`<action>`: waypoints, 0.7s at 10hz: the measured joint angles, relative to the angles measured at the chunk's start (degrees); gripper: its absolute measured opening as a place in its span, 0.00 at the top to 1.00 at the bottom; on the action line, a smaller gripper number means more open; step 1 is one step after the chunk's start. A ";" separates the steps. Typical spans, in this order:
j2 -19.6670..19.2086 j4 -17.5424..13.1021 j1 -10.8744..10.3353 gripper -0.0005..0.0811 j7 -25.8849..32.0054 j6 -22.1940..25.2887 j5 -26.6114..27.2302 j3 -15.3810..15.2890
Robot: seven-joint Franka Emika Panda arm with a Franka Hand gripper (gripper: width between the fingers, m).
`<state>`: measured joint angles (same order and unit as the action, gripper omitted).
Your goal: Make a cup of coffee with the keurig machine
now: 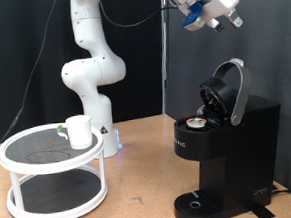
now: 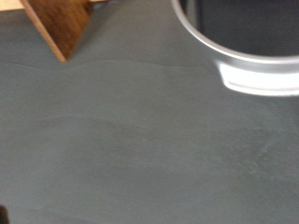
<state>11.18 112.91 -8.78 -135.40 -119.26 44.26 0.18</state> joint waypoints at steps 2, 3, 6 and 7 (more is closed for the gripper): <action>-2.71 -4.42 -0.37 0.09 -1.90 5.56 -1.22 -1.10; -4.23 -6.93 -0.65 0.09 -3.51 7.50 -3.11 -1.97; -7.86 -12.46 -1.82 0.09 -7.43 9.63 -7.63 -5.14; -8.64 -13.31 -2.11 0.09 -8.13 9.68 -8.38 -6.01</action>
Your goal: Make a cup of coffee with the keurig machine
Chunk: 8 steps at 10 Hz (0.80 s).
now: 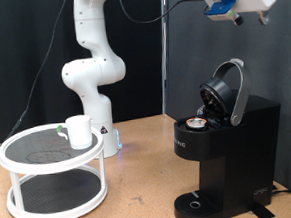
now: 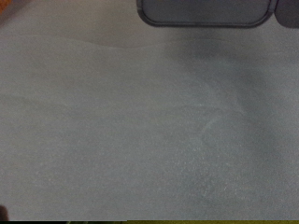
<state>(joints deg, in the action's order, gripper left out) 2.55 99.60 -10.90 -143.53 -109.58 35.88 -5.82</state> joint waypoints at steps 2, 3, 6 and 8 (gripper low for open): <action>-0.90 -0.47 -0.25 0.09 -0.96 0.00 -1.03 -1.26; -1.28 -0.47 -0.30 0.09 -1.38 0.00 -1.63 -1.67; -2.45 -0.15 -0.33 0.09 -2.82 -0.44 -3.08 -2.67; -2.75 0.53 -0.32 0.09 -2.76 -0.97 -3.11 -2.77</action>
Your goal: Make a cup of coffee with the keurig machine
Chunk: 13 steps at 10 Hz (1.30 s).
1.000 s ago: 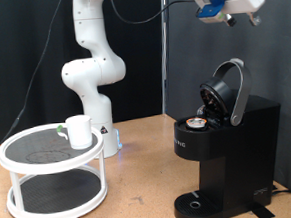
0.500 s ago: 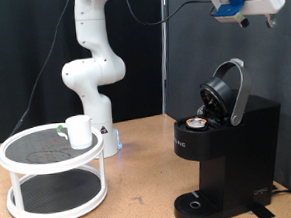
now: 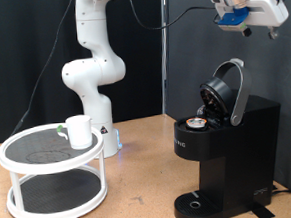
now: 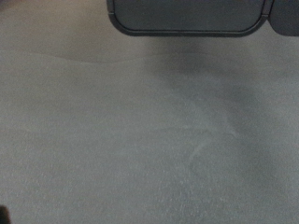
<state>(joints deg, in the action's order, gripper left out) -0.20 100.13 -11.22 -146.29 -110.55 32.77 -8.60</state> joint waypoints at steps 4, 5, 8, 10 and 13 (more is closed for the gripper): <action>0.47 2.39 0.25 0.40 0.66 0.60 -1.39 0.15; 0.59 3.16 0.27 0.64 0.71 0.69 -1.93 0.26; 1.13 5.61 0.67 0.93 1.42 0.58 -2.24 0.60; 1.92 7.12 1.13 0.98 2.29 0.22 -2.24 0.83; 3.39 8.95 2.04 0.99 3.65 0.06 -2.24 1.28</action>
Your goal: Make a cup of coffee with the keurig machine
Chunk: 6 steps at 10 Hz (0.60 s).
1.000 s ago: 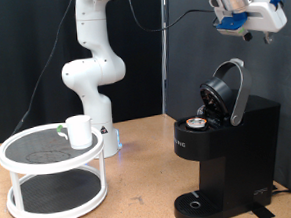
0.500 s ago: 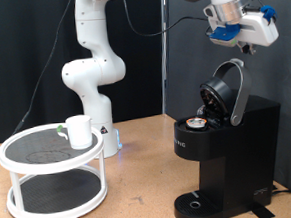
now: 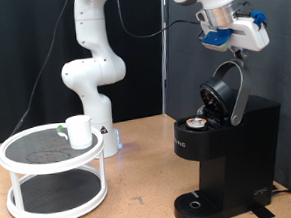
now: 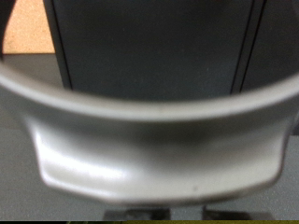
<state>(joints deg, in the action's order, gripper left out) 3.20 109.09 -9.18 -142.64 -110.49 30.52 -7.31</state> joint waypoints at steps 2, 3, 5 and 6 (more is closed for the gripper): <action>0.64 0.61 0.67 0.99 0.12 0.00 0.00 0.20; 0.94 0.84 0.94 0.99 0.12 0.01 0.00 0.37; 1.65 1.42 1.57 0.99 0.12 0.16 -0.14 0.86; 1.93 1.63 1.97 0.99 0.13 0.38 -0.64 1.05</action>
<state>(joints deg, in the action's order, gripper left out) 5.12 110.71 -7.21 -142.51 -110.11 29.88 -6.27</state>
